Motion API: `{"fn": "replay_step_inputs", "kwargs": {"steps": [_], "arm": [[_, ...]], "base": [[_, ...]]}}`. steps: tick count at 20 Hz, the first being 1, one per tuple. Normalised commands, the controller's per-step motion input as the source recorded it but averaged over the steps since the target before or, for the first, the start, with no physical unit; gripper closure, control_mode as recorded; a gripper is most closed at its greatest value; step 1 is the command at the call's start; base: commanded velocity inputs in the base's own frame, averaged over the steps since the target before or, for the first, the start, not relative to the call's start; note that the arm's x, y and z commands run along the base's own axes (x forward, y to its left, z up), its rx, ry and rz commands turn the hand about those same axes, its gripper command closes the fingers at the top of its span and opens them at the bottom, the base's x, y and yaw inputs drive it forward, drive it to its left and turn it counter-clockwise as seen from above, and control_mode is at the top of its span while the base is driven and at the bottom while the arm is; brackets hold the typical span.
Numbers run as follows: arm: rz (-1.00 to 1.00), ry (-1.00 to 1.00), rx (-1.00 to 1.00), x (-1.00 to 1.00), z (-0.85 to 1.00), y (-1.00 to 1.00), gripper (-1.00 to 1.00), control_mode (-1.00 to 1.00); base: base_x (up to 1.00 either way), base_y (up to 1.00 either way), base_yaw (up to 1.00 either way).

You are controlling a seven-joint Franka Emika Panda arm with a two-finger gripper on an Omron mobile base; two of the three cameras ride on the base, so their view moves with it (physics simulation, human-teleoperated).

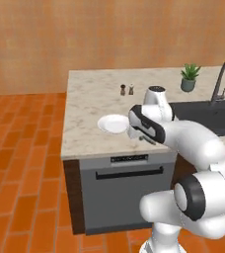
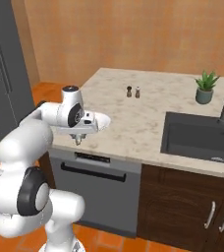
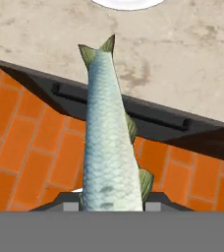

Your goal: Pick up the knife from the drawer and place it on the cutting board. Then place the meat from the plate to the cutting board.

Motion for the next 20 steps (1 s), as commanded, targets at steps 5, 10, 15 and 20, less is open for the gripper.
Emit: {"fn": "replay_step_inputs", "kwargs": {"steps": [5,10,15,20], "arm": [[0.0,0.0,0.0,0.0,0.0,0.0,1.0,1.0],[0.0,0.0,0.0,0.0,0.0,0.0,1.0,1.0],[0.0,0.0,0.0,0.0,0.0,0.0,1.0,1.0],[0.0,0.0,0.0,0.0,0.0,0.0,1.0,1.0]], "base": [[-0.51,-1.0,-0.28],[-0.21,-1.0,-0.25],[-0.53,-1.0,-0.14],[0.0,-0.98,-0.21]]}}
